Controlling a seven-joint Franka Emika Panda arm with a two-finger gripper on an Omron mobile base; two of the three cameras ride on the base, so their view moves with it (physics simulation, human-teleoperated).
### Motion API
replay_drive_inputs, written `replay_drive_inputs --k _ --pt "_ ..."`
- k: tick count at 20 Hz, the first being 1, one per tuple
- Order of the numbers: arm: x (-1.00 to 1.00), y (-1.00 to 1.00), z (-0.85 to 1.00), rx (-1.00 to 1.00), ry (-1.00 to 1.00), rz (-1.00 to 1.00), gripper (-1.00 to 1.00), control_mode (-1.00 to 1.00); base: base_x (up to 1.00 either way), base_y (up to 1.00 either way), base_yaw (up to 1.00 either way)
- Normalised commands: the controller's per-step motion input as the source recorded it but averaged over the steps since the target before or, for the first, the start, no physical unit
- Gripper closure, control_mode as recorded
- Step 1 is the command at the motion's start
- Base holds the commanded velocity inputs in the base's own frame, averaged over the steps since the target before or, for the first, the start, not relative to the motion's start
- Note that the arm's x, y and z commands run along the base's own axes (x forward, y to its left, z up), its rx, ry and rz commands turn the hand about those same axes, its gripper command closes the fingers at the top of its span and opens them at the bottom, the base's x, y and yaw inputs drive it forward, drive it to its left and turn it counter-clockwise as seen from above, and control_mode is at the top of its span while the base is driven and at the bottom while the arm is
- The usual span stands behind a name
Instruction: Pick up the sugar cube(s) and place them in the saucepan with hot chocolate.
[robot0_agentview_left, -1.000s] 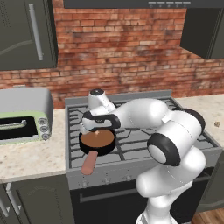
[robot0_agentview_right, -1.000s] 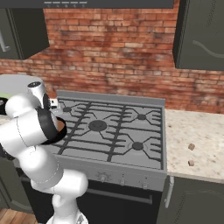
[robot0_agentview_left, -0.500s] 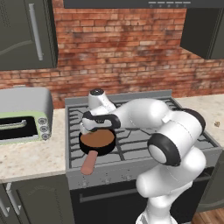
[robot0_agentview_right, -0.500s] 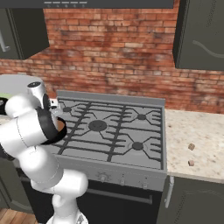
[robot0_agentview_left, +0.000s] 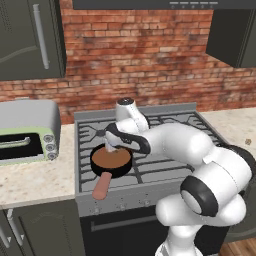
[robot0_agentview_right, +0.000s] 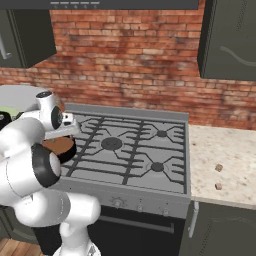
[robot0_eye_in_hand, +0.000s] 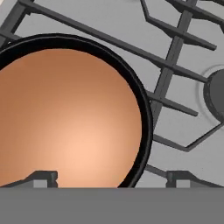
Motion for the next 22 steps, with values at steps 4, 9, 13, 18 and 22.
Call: replay_drive_inputs --k 4,9,13,18,22 --pt "-0.01 -0.63 0.58 0.00 0.00 -0.10 -1.00 -1.00 0.00 0.00 0.00" --pt "0.00 -0.67 0.48 0.00 0.00 -0.10 -1.00 -1.00 0.00 0.00 0.00" --pt "0.00 -0.81 0.16 0.00 0.00 -0.17 -1.00 -1.00 0.00 0.00 0.00" --pt "-0.03 -0.97 0.00 0.00 0.00 -0.23 -1.00 -1.00 0.00 0.00 0.00" --pt "0.00 -1.00 0.00 0.00 0.00 -0.26 -1.00 -1.00 0.00 0.00 0.00"
